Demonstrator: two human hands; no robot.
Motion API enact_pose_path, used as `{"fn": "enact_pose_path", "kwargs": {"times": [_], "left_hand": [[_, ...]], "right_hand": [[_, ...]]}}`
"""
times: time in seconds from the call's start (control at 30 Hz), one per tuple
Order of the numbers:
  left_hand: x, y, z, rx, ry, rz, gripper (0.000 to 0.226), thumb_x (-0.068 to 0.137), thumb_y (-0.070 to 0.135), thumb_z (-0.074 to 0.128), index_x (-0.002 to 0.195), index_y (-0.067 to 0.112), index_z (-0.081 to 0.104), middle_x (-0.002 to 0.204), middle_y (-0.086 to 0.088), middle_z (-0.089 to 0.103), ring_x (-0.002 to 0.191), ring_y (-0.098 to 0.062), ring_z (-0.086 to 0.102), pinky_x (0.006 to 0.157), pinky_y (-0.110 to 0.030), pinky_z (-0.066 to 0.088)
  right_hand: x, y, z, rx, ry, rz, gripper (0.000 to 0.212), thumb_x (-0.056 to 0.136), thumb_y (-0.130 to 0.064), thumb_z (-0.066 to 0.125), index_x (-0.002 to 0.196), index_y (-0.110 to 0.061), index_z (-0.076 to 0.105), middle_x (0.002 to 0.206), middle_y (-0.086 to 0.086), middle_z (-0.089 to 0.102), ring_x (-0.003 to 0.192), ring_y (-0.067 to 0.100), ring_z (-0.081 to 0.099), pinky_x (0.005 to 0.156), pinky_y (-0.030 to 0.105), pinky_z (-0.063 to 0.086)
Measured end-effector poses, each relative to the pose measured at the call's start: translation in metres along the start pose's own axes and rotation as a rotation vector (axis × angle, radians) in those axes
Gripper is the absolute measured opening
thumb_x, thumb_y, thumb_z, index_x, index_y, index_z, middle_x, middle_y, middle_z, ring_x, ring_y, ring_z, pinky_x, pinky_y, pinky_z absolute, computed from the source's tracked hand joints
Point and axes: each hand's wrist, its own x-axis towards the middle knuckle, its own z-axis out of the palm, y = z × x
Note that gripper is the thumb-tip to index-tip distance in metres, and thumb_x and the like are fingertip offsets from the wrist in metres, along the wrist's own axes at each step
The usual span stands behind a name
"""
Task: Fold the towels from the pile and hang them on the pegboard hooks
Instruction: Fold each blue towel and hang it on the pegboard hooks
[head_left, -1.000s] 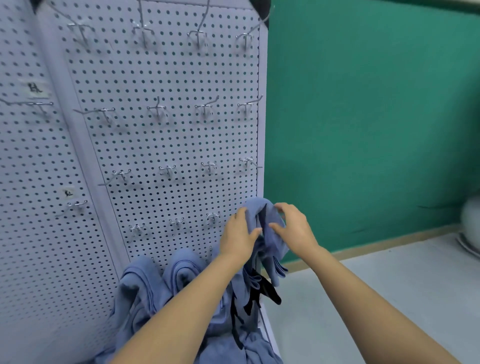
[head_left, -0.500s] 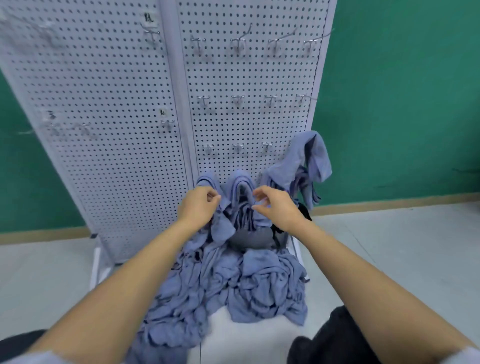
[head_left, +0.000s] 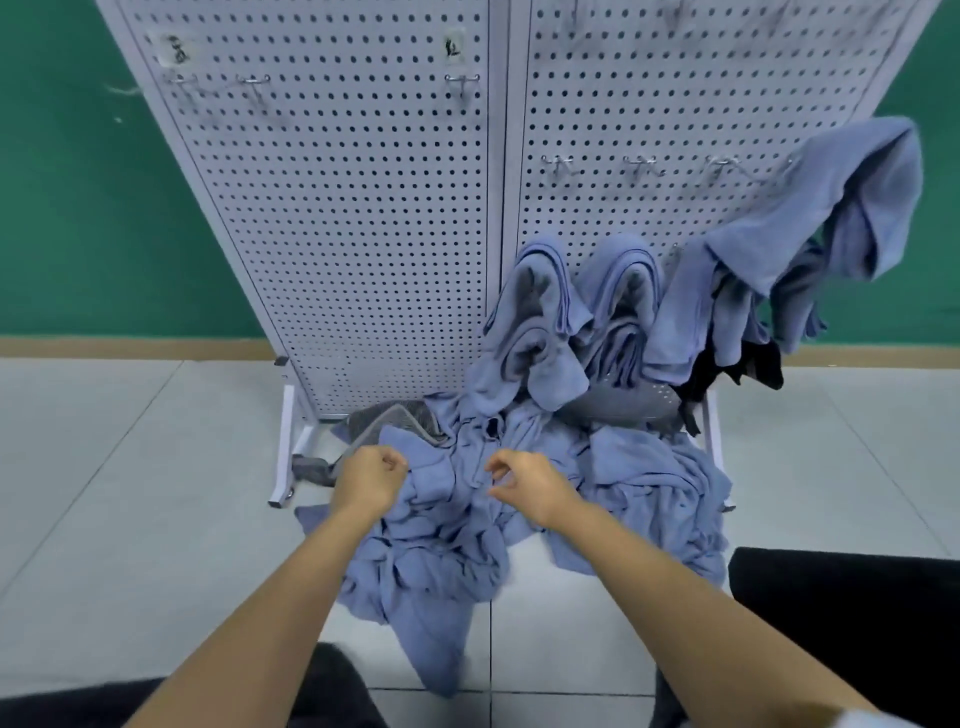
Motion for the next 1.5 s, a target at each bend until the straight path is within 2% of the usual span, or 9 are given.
{"fn": "enact_pose_path", "kwargs": {"times": [0.33,0.5,0.67,0.73,0.87,1.13,1.23,1.33,1.5], "left_hand": [[0.079,-0.085,0.052,0.076,-0.044,-0.288,0.042,0.091,0.006,0.052,0.055,0.016,0.032,0.055,-0.001,0.033,0.060,-0.019,0.037,0.059,-0.027,0.027],[0.111,-0.098,0.071,-0.101,-0.049,-0.444,0.029,0.093,0.008,0.053,0.070,0.013,0.036,0.061,-0.007,0.037,0.062,-0.023,0.039,0.058,-0.031,0.032],[0.123,-0.097,0.081,-0.247,-0.081,-0.489,0.017,0.097,0.008,0.050,0.085,0.003,0.060,0.087,-0.023,0.056,0.084,-0.036,0.054,0.081,-0.044,0.043],[0.122,-0.092,0.082,-0.211,-0.010,-0.419,0.038,0.096,0.010,0.050,0.060,0.012,0.043,0.059,-0.012,0.039,0.057,-0.025,0.038,0.059,-0.037,0.038],[0.117,-0.053,0.066,-0.385,0.052,-0.190,0.036,0.099,0.010,0.044,0.066,0.012,0.030,0.062,-0.005,0.028,0.060,-0.018,0.028,0.052,-0.026,0.024],[0.081,0.076,-0.021,-0.553,-0.185,0.085,0.021,0.095,0.007,0.046,0.093,0.006,0.066,0.095,-0.019,0.070,0.085,-0.024,0.061,0.088,-0.043,0.049],[0.050,0.123,-0.061,-0.540,-0.238,0.194,0.023,0.090,0.005,0.048,0.081,0.011,0.068,0.085,-0.013,0.068,0.080,-0.023,0.060,0.081,-0.039,0.048],[0.017,0.160,-0.097,-0.566,-0.292,0.293,0.016,0.088,0.004,0.052,0.075,0.009,0.059,0.070,-0.012,0.055,0.067,-0.021,0.050,0.064,-0.028,0.043],[-0.018,0.182,-0.131,-0.167,-0.410,0.447,0.019,0.079,0.014,0.076,0.092,0.003,0.068,0.083,-0.012,0.069,0.076,-0.015,0.063,0.075,-0.028,0.050]], "right_hand": [[0.110,0.002,0.079,0.015,-0.206,0.015,0.031,0.096,-0.016,0.057,0.125,-0.007,0.052,0.115,0.009,0.059,0.094,0.023,0.056,0.092,0.037,0.049],[0.145,0.004,0.097,0.020,-0.235,0.026,0.033,0.096,-0.017,0.056,0.128,-0.010,0.051,0.125,0.010,0.057,0.109,0.024,0.057,0.095,0.033,0.048],[0.162,0.005,0.099,0.042,-0.240,0.008,0.033,0.095,-0.014,0.057,0.127,-0.008,0.051,0.124,0.013,0.058,0.102,0.021,0.056,0.093,0.031,0.047],[0.164,0.004,0.095,0.054,-0.235,0.001,0.033,0.095,-0.014,0.056,0.128,-0.009,0.050,0.125,0.012,0.057,0.098,0.019,0.055,0.091,0.030,0.046],[0.163,-0.002,0.071,0.092,-0.168,-0.021,0.041,0.095,-0.016,0.057,0.133,-0.016,0.044,0.124,0.007,0.056,0.094,0.019,0.053,0.093,0.039,0.049],[0.117,-0.042,-0.039,0.354,0.014,-0.231,0.064,0.090,-0.013,0.063,0.144,-0.029,0.033,0.121,0.000,0.051,0.097,0.013,0.051,0.081,0.023,0.045],[0.085,-0.062,-0.087,0.391,0.015,-0.331,0.051,0.091,-0.011,0.062,0.132,-0.036,0.045,0.092,-0.010,0.054,0.079,-0.001,0.050,0.074,0.017,0.044],[0.050,-0.077,-0.126,0.332,0.040,-0.380,0.021,0.088,-0.008,0.066,0.082,-0.025,0.055,0.067,-0.007,0.042,0.055,-0.001,0.041,0.060,0.017,0.034],[0.000,-0.069,-0.172,0.346,0.085,-0.338,0.016,0.085,-0.018,0.069,0.091,-0.004,0.062,0.080,0.009,0.058,0.071,0.010,0.050,0.069,0.026,0.040]]}}
